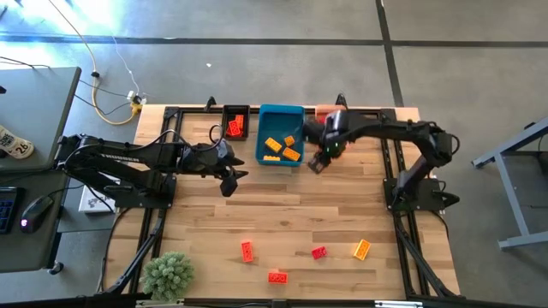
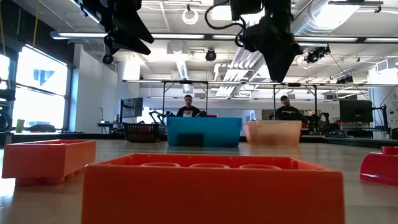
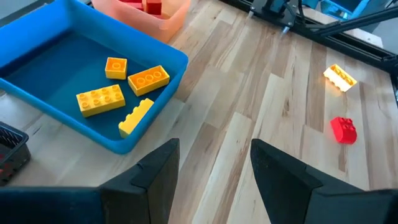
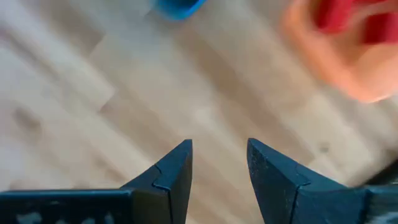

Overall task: Sort & place blocks by color
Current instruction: Put the yellow game piece into the blue bin

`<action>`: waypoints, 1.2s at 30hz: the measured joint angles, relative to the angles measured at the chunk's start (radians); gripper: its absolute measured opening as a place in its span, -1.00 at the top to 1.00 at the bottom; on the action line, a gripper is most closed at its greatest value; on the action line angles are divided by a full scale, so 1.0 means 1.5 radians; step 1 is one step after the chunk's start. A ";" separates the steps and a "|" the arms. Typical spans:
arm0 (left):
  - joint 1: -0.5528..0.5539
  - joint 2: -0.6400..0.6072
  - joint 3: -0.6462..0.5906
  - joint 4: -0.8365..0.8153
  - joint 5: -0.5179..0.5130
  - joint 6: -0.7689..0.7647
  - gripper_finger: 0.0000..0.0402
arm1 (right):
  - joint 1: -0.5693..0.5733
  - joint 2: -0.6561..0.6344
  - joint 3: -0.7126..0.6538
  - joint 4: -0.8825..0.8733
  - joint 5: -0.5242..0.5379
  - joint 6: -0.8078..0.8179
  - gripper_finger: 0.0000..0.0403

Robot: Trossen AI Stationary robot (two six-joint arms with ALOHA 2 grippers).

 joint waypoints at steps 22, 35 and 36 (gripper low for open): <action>0.000 0.000 0.000 -0.004 0.028 0.020 0.07 | 0.355 0.000 -0.017 0.065 -0.029 0.127 0.08; -0.002 0.000 0.000 -0.004 0.058 -0.018 0.07 | 0.506 0.000 -0.017 0.024 -0.039 0.125 -0.14; -0.003 0.000 0.000 -0.005 0.059 -0.018 0.07 | 0.521 0.000 -0.017 0.012 -0.033 0.121 -0.13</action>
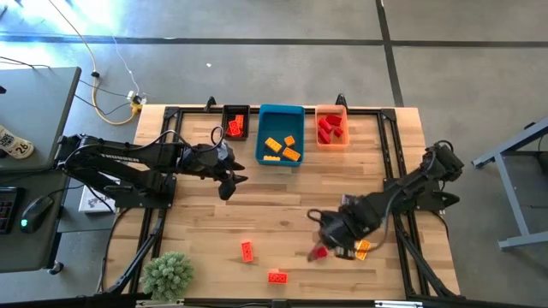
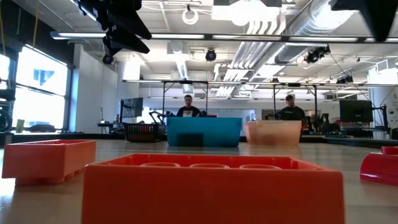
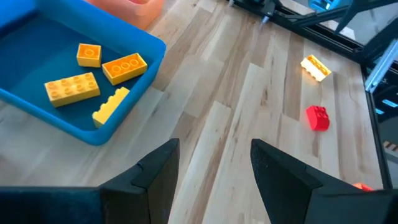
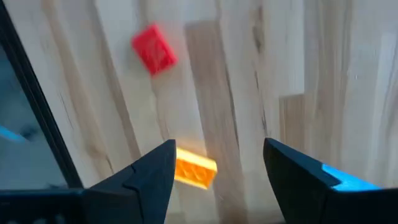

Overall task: Sort & place blocks by color
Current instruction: Put the yellow game piece into the blue bin

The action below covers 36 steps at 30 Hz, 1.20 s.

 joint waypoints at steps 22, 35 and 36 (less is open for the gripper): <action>-0.005 0.000 0.000 0.000 0.028 -0.015 0.07 | 0.231 0.046 0.000 -0.007 0.065 -0.267 -0.10; -0.005 0.000 0.000 0.000 0.027 -0.018 0.07 | 0.254 0.127 -0.079 0.001 0.068 -0.327 -0.10; -0.005 0.000 0.000 0.000 0.027 -0.018 0.07 | 0.254 0.127 -0.094 0.001 0.067 -0.327 -0.10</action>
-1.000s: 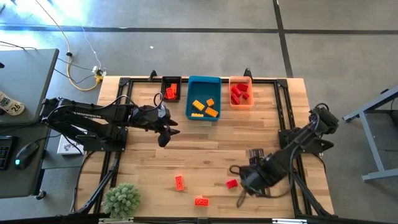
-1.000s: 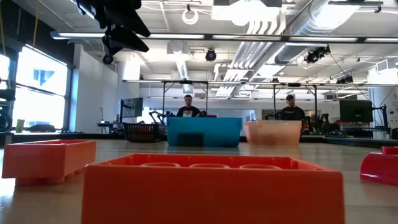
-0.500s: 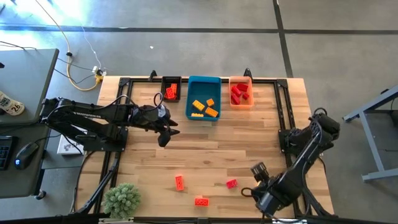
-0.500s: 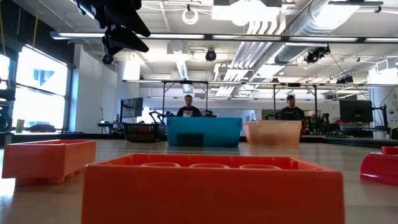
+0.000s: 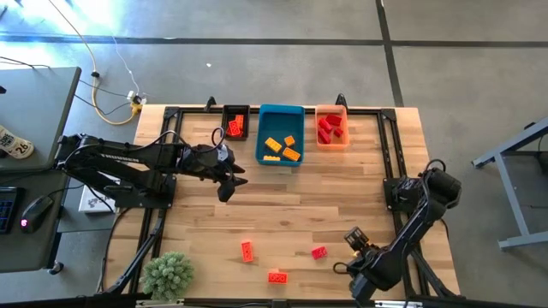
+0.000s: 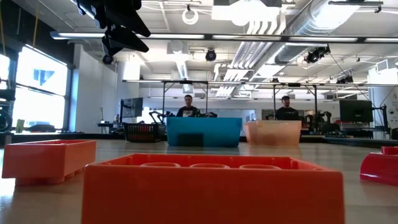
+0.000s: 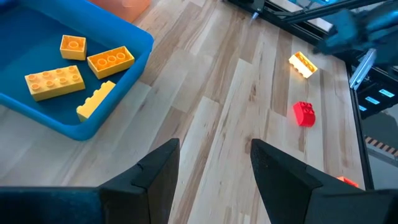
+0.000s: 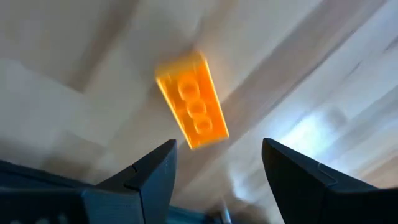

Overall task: Sort & place blocks by color
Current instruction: Put the yellow game piece into the blue bin

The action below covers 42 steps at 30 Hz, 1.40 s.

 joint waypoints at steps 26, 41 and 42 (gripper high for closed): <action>0.000 0.000 0.000 0.000 0.000 -0.040 0.07 | -0.001 -0.001 -0.113 0.125 -0.039 -0.082 -0.10; 0.000 0.000 0.000 0.000 -0.001 -0.050 0.07 | -0.044 -0.001 -0.136 0.195 -0.048 -0.116 -0.05; 0.000 0.000 0.000 0.000 -0.001 -0.050 0.07 | -0.047 -0.001 -0.136 0.198 -0.051 -0.116 -0.01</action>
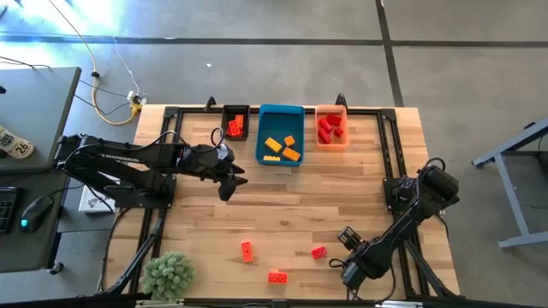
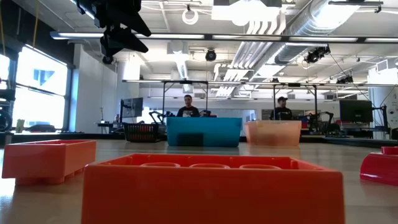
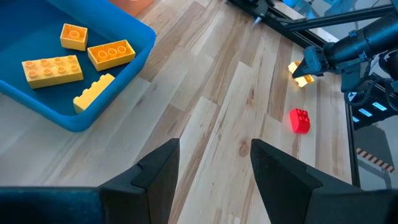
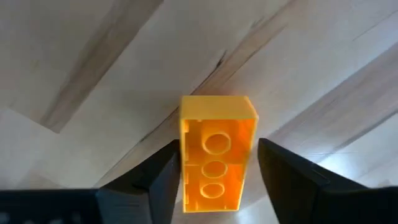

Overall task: Sort & place blocks by color
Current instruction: Put the yellow game piece into the blue bin

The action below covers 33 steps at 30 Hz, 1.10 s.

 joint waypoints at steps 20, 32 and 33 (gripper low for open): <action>0.000 0.000 0.000 0.000 -0.002 0.035 0.07 | -0.088 -0.001 0.001 0.011 -0.049 0.101 0.47; 0.001 0.000 0.000 0.000 -0.004 0.036 0.07 | -0.129 -0.030 0.001 0.047 -0.042 0.194 0.47; 0.001 0.000 0.000 0.000 -0.007 0.042 0.07 | -0.132 -0.033 0.001 0.053 -0.041 0.202 0.47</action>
